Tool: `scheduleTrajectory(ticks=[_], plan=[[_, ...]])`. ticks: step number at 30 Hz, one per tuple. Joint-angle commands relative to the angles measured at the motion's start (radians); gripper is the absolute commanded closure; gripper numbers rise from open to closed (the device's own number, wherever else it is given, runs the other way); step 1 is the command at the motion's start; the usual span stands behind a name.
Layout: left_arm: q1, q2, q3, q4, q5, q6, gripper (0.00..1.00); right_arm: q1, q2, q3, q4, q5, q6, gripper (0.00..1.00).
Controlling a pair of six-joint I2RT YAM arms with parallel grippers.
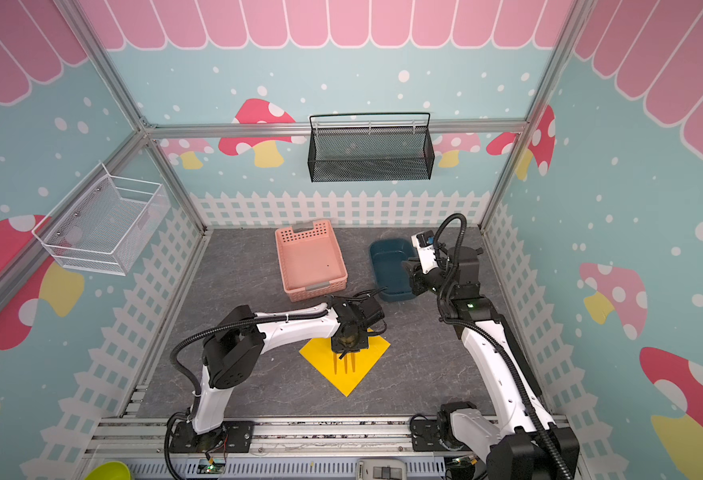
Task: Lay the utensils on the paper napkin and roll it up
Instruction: 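Lower the knife upright onto the napkin beside the fork with the left gripper, then open the left gripper to release the knife on the napkin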
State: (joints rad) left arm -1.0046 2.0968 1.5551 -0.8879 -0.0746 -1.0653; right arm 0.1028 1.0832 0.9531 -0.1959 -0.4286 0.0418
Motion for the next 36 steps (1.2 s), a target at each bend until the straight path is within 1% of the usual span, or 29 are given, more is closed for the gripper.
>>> scheduleTrajectory(ticks=[1, 14, 26, 28, 33, 35, 36], plan=[[-0.005, 0.009, 0.022, -0.019, -0.017, -0.028, 0.88, -0.007, -0.019, 0.009, -0.006, -0.019, -0.013, 0.78], [-0.005, 0.000, 0.029, -0.037, -0.035, -0.025, 0.83, -0.007, -0.025, 0.006, -0.005, -0.017, -0.013, 0.78], [-0.006, -0.006, 0.045, -0.061, -0.051, -0.009, 0.83, -0.008, -0.026, 0.005, -0.005, -0.018, -0.013, 0.78], [-0.006, -0.020, 0.057, -0.074, -0.068, 0.003, 0.82, -0.006, -0.029, 0.004, -0.006, -0.015, -0.014, 0.78], [-0.006, -0.086, 0.114, -0.142, -0.156, 0.044, 0.80, -0.007, -0.027, 0.001, -0.006, -0.010, -0.008, 0.76], [-0.003, -0.119, 0.119, -0.150, -0.188, 0.059, 0.80, -0.006, -0.016, -0.002, -0.001, 0.009, 0.017, 0.70], [0.000, -0.140, 0.117, -0.152, -0.205, 0.069, 0.81, -0.007, -0.010, -0.004, 0.005, 0.030, 0.033, 0.69]])
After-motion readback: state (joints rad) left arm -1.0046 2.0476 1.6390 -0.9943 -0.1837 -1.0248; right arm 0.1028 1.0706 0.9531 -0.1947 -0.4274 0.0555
